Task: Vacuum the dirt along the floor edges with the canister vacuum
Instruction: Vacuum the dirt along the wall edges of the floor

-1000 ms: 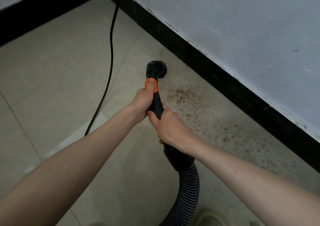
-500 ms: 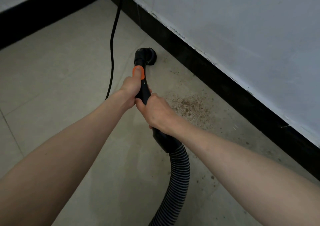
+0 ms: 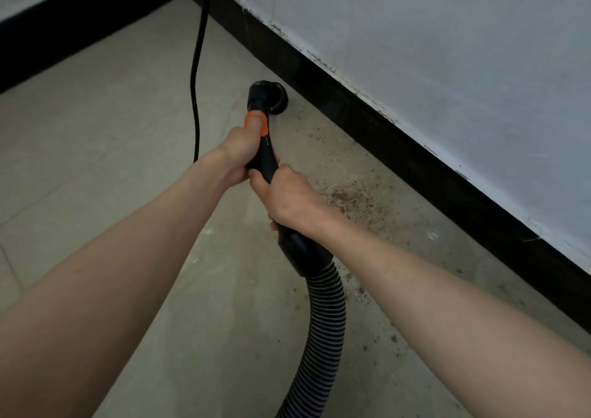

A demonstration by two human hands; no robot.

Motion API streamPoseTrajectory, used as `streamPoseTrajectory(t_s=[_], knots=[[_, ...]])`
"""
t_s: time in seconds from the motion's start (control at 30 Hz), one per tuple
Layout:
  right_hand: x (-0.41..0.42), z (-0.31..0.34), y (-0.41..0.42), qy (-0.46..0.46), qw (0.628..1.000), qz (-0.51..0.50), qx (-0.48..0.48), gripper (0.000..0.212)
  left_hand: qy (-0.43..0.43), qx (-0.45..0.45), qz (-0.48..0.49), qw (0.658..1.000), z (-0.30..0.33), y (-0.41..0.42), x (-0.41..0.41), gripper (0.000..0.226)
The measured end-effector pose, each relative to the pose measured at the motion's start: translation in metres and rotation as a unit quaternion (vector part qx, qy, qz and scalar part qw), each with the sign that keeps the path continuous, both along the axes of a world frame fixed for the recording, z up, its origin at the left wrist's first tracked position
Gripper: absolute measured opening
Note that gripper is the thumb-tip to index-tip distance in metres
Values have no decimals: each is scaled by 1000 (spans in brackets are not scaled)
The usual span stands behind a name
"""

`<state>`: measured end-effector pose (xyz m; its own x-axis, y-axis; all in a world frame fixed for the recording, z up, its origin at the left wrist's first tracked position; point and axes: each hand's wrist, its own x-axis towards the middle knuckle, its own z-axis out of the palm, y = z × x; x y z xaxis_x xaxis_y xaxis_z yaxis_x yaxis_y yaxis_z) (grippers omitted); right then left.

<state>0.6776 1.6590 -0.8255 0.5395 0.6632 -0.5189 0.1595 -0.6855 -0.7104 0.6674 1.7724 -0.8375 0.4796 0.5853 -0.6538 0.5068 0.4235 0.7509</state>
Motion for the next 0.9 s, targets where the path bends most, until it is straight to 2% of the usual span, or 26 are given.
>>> streamPoseTrajectory(t_s=[0.17,0.47,0.53,0.63,0.7,0.8,0.9], knots=[[-5,-5,-32,-10,1000,0,-7,40,-12,-23,-17,1000,-8,-25,-5,54],[-15,-2,-79,51,997,-41,39,33,-37,-65,-64,995,3,-66,-14,43],[-18,-5,-90,81,994,-54,52,34,-32,-54,-76,995,3,-75,-15,40],[-23,-6,-108,181,980,-72,43,47,-31,-48,-86,995,0,-85,-19,40],[-31,-9,-117,216,972,-83,32,51,-33,-47,-86,995,-2,-85,-23,42],[-46,-17,-123,166,975,-123,81,43,-36,-50,-87,994,-2,-80,-26,40],[-50,-17,-118,85,987,-94,103,30,-39,-54,-84,994,-2,-73,-24,40]])
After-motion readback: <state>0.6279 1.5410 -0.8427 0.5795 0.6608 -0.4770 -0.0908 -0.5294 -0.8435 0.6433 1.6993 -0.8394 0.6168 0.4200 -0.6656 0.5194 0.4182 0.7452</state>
